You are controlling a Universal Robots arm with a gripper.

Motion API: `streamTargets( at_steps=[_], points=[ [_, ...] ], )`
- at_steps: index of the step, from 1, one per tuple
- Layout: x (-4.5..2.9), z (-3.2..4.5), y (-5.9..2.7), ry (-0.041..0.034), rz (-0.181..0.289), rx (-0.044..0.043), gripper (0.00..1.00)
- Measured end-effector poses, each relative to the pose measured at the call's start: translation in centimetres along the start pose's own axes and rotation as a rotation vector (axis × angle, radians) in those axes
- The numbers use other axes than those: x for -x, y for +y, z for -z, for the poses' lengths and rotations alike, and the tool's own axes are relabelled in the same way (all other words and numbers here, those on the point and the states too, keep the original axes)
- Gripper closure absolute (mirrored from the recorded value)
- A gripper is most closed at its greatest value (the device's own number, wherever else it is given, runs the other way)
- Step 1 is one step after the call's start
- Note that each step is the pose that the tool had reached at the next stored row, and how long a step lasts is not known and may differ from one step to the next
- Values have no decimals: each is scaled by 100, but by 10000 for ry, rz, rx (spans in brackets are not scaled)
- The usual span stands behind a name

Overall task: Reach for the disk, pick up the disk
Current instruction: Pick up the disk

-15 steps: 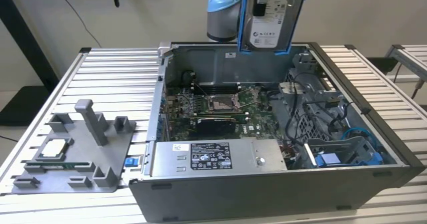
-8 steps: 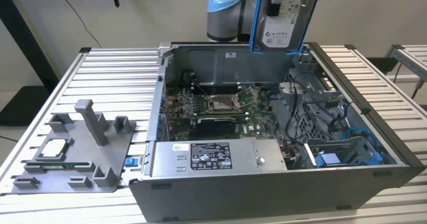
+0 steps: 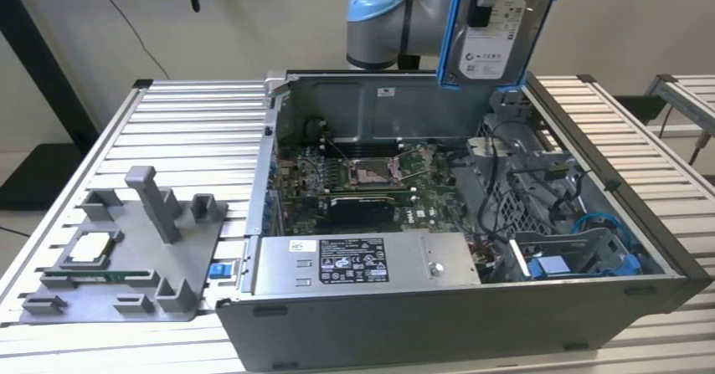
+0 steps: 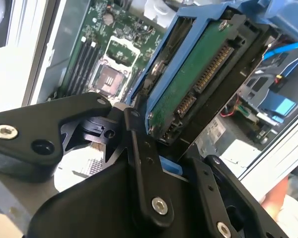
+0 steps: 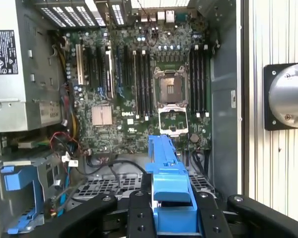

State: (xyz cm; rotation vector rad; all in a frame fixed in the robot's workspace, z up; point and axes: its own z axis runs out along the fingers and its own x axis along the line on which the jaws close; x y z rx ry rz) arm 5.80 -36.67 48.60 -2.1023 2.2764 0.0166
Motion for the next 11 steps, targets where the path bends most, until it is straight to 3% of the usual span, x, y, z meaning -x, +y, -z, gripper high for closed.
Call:
streamTargets(
  at_steps=[11],
  points=[
    [36, -11, -455, 1, 1, 2, 100]
  ],
)
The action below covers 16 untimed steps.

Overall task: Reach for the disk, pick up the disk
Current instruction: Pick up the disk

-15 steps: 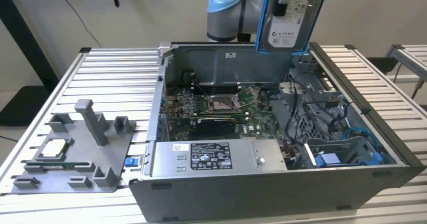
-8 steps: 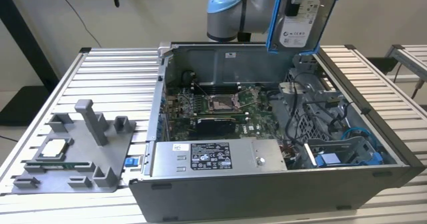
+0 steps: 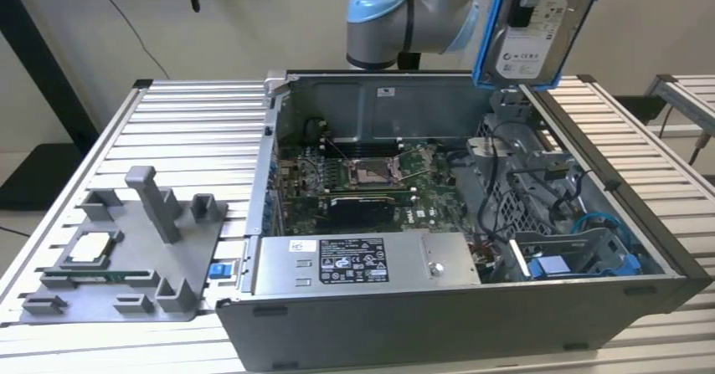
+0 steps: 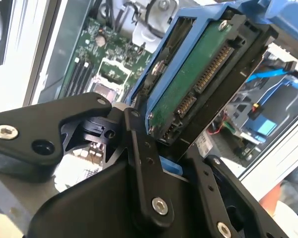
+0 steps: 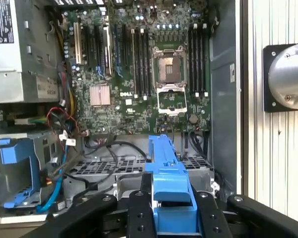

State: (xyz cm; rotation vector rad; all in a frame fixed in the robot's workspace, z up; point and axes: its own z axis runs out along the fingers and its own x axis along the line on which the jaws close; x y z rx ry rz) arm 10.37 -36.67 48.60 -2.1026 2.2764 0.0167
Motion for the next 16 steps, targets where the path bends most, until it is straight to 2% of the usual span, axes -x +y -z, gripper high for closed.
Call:
streamTargets(
  at_steps=[3, 16],
  points=[
    [6, -2, -71, -1, 0, 1, 100],
    [6, 5, -80, 3, 0, 0, 100]
  ],
)
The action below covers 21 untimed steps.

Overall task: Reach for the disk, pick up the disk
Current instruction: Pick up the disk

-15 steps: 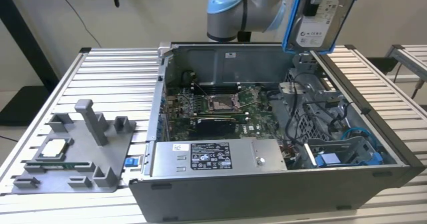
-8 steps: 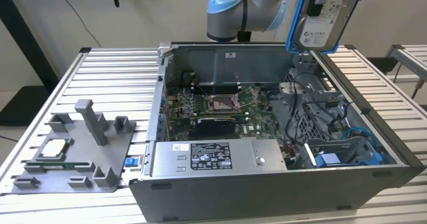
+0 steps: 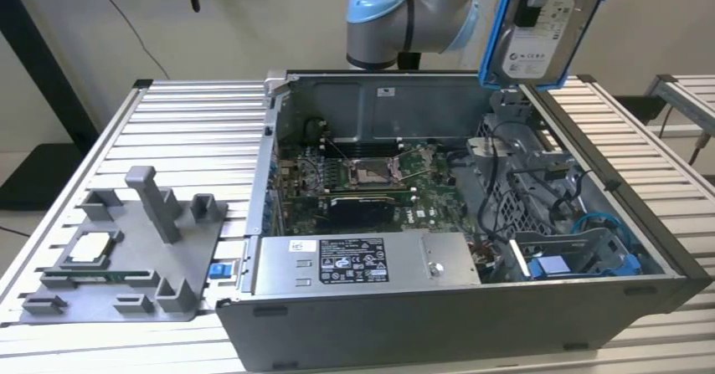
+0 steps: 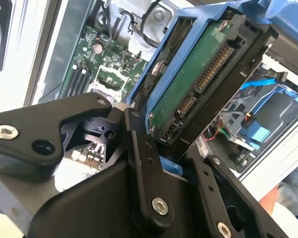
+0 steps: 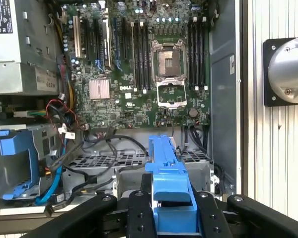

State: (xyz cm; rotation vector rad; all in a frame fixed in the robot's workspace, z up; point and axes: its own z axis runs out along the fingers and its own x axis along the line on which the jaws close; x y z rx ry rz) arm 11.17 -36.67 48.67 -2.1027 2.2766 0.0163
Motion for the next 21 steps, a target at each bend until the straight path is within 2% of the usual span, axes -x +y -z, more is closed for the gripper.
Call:
streamTargets(
  at_steps=[4, 10, 21],
  points=[
    [2, 49, -1, -3, 0, 0, 100],
    [8, 192, -4, -3, 0, 0, 100],
    [6, 203, -4, -4, 1, 0, 100]
  ],
)
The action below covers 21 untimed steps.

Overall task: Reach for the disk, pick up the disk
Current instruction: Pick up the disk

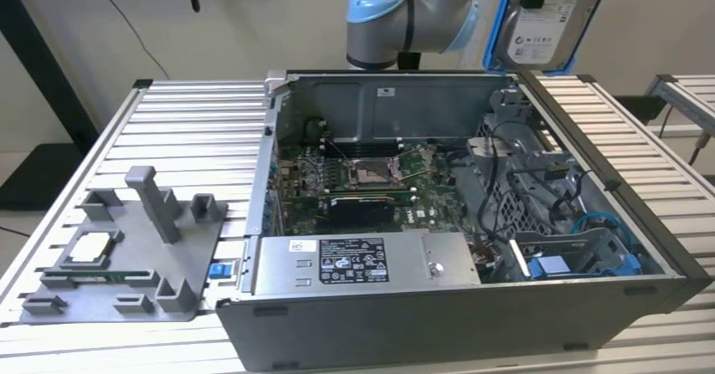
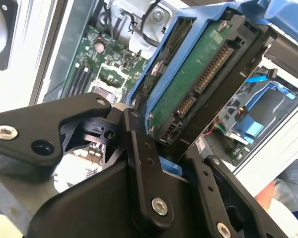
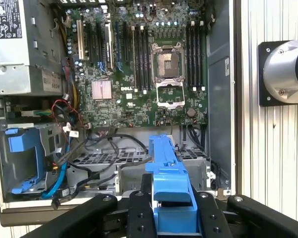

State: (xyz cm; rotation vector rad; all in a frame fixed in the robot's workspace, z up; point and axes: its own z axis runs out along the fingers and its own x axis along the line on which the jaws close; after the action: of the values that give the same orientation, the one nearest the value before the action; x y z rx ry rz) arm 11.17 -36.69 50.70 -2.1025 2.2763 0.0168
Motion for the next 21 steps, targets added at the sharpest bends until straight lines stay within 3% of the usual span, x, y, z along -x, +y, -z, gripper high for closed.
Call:
streamTargets(
  at_steps=[21],
  points=[
    [-215, 8, -17, 1, 0, 0, 100]
  ],
)
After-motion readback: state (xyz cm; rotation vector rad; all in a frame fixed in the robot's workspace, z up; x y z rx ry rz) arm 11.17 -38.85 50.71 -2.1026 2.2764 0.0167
